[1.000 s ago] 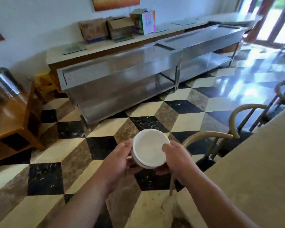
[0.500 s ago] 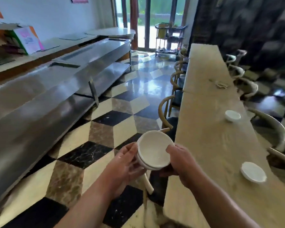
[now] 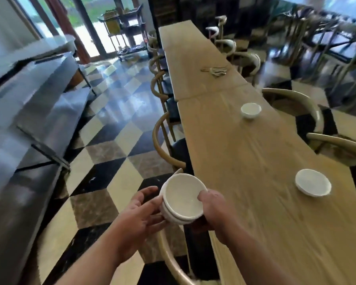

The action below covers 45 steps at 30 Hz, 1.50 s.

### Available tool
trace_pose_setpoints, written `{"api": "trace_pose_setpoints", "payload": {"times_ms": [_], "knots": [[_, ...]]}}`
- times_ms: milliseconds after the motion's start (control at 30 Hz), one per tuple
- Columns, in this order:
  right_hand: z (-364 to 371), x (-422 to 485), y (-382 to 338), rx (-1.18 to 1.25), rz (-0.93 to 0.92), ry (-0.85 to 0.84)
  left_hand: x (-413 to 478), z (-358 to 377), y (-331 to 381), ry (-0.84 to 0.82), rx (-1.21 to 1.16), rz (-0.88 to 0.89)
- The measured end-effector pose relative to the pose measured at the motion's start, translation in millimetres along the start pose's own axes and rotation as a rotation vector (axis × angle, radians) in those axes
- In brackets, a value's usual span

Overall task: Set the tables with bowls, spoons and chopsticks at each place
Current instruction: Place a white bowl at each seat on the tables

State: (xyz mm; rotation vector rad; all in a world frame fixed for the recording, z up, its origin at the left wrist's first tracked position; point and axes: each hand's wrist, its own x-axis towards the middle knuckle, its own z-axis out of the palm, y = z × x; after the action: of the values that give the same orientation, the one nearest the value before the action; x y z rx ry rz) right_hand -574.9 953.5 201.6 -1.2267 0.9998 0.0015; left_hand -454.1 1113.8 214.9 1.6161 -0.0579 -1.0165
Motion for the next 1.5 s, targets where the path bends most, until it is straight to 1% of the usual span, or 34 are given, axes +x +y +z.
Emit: {"api": "trace_pose_setpoints", "payload": {"times_ms": [100, 233, 367, 500, 667, 833, 900, 1000, 1067, 1133, 1233, 1400, 1500], "knots": [[-9, 31, -15, 0.041, 0.004, 0.057, 45, 5, 21, -0.044, 0.097, -0.024], [-28, 55, -27, 0.074, -0.009, 0.144, 90, 24, 40, -0.144, 0.224, -0.065], [-44, 69, -26, 0.078, -0.017, 0.261, 133, 42, 50, -0.289, 0.312, -0.12], [-44, 74, -16, 0.111, 0.006, 0.341, 161, 53, 55, -0.453, 0.403, -0.194], [-15, 78, -10, 0.125, 0.021, 0.513, 197, 45, 62, -0.599, 0.484, -0.211], [38, 78, -19, 0.089, 0.035, 0.767, 223, 16, 83, -0.739, 0.515, -0.212], [63, 83, -22, 0.144, 0.045, 0.833, 237, 3, 88, -0.781, 0.55, -0.224], [95, 94, -23, 0.296, 0.019, 0.912, 258, -9, 92, -0.804, 0.588, -0.225], [108, 98, -22, 0.459, 0.016, 0.953, 270, -12, 90, -0.804, 0.594, -0.228], [113, 100, -19, 0.604, 0.029, 0.984, 281, -11, 85, -0.791, 0.596, -0.241], [104, 100, -5, 0.749, 0.032, 1.047, 295, -3, 77, -0.765, 0.61, -0.263], [70, 112, 42, 0.778, 0.116, 1.166, 318, 21, 65, -0.725, 0.665, -0.263], [47, 137, 77, 0.806, 0.193, 1.195, 336, 37, 58, -0.699, 0.686, -0.267]]}}
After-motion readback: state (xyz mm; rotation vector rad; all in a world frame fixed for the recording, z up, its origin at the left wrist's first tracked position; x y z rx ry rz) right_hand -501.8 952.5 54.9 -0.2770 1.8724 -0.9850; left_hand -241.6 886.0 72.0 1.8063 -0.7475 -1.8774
